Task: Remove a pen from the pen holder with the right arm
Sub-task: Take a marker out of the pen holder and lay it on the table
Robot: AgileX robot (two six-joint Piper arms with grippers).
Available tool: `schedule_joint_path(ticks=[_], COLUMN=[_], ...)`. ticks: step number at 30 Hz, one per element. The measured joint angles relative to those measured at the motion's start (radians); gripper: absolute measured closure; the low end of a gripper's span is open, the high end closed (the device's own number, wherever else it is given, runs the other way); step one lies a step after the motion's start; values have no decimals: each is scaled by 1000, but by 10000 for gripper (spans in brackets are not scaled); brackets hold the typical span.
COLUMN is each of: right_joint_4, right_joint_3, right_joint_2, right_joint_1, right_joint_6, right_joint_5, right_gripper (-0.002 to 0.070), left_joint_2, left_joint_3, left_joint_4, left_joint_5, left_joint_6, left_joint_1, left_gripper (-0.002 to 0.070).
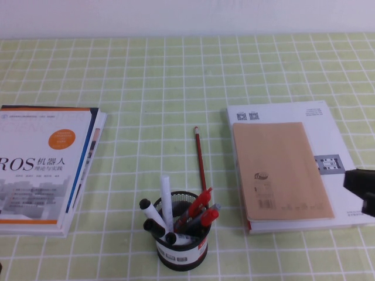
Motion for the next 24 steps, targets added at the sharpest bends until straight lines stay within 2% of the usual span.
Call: schedule_joint_path(ticks=[5,10,13,17,21,24], right_joint_4=[-44,-223,-300,-334,-407,-458], right_joint_3=[-32,-23,15,60,67,69], right_joint_2=[68,113,113,117,156,219], right_joint_1=[193,438,566,707,793,831], right_joint_6=[21,147,201,213,213,215], right_joint_5=[-117,-287,-434,-592,-658,-713], right_gripper=[688,687,662,556,379,327], left_joint_2=[0,0,0,0,0,0], left_joint_3=[0,0,0,0,0,0], left_joint_4=[0,0,0,0,0,0], left_joint_5=[0,0,0,0,0,0], left_joint_6=[0,0,0,0,0,0], left_joint_1=[0,0,0,0,0,0], left_gripper=[683,683,683,683,683,683])
